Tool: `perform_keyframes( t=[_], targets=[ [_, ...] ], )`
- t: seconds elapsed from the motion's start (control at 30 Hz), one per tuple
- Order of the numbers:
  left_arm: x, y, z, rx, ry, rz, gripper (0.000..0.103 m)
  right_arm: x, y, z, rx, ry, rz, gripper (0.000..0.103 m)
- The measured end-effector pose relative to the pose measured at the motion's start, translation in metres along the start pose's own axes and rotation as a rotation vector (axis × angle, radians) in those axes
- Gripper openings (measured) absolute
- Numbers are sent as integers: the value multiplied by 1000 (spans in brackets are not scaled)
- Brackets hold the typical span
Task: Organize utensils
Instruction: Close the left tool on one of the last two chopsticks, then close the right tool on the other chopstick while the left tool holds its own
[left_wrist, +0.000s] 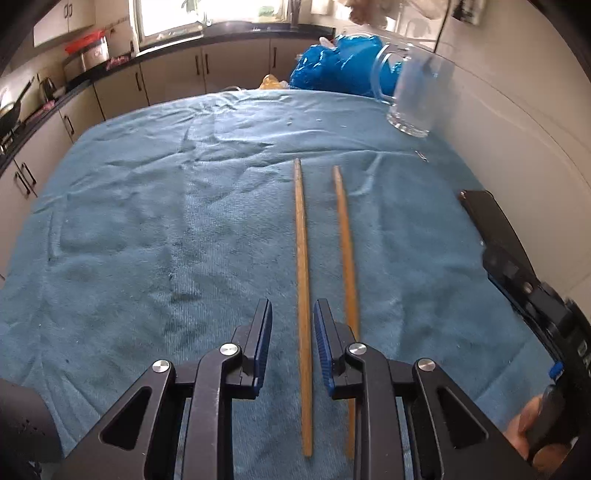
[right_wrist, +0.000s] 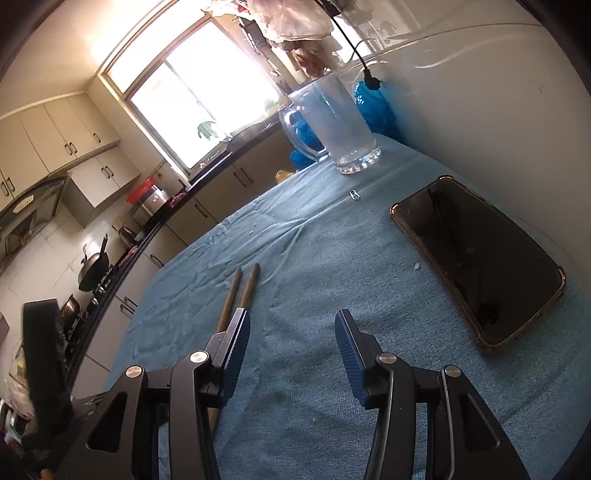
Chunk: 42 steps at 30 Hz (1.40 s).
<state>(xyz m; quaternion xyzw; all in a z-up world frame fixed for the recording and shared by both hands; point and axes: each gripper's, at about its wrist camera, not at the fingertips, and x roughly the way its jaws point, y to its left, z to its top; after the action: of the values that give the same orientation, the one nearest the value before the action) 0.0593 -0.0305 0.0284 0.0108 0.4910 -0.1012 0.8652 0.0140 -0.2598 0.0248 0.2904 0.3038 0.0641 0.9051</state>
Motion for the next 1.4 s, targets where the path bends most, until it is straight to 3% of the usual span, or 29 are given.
perform_keyframes(
  t=[0.17,0.5,0.53,0.6,0.63,0.77,0.97,1.13,1.23,1.4],
  targets=[
    [11,0,17,-25,-5,-25,23,4,2,-2,-10,14,2,52],
    [51,-4,51,32,-4,68,23,12,3,-7,-30,43,6,52],
    [51,-6,51,50,-6,83,21,13,3,-7,-29,47,5,52],
    [52,-9,51,75,-3,109,7,15,2,-8,-28,59,5,52],
    [50,-7,50,65,6,110,7,16,2,-8,-26,64,7,52],
    [36,11,35,17,28,120,7,19,-2,-8,-3,79,11,52],
    [-5,53,-21,-90,48,91,7,21,-4,-9,18,93,16,53],
    [-27,78,-52,-169,32,30,7,38,14,-9,7,192,21,53],
    [-28,80,-56,-173,17,14,7,60,48,-9,-106,275,17,53],
    [-28,82,-56,-190,13,0,7,96,95,-11,-294,335,-124,51]
  ],
)
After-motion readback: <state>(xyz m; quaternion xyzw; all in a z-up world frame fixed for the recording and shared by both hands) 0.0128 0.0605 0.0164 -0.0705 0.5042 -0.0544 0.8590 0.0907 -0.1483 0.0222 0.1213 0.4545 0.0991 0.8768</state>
